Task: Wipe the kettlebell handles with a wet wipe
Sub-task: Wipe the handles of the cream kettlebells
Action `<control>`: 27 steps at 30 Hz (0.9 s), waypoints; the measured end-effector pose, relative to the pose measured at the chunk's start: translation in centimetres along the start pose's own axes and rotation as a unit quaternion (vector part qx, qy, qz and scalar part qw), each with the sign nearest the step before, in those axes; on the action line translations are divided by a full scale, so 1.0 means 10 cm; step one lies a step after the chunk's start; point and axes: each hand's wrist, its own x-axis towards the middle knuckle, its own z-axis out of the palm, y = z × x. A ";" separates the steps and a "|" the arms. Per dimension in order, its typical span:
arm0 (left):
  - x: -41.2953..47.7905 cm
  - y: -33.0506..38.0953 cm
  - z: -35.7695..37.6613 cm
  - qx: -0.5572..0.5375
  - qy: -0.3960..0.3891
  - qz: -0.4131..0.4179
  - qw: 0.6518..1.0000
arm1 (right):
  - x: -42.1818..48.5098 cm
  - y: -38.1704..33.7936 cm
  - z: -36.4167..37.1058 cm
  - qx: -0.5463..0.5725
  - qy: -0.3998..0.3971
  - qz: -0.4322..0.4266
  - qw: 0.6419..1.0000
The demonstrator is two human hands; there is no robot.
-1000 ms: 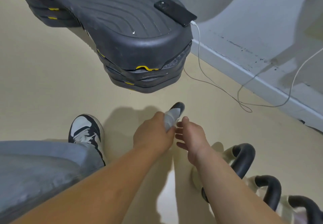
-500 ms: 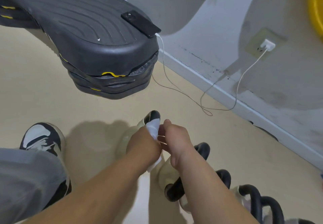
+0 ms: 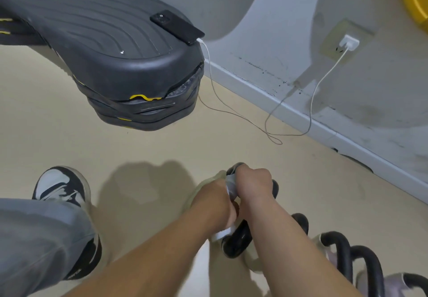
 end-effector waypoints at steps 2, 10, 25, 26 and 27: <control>-0.03 0.00 -0.16 0.031 -0.024 0.027 0.999 | 0.02 0.00 0.02 -0.023 -0.002 -0.008 1.000; -0.19 -0.10 -0.36 0.012 -0.029 0.085 0.996 | 0.04 -0.10 0.08 -0.099 -0.007 -0.022 0.995; -0.48 -0.15 -0.34 -0.114 0.002 0.049 0.992 | -0.28 -0.16 -0.03 -0.130 0.007 -0.100 0.986; -0.53 -0.15 -0.39 -0.110 -0.003 0.053 0.992 | -0.37 -0.21 -0.07 -0.112 0.009 -0.114 0.987; -0.57 -0.13 -0.44 -0.108 -0.001 0.041 0.993 | -0.47 -0.26 -0.10 -0.091 0.010 -0.123 0.988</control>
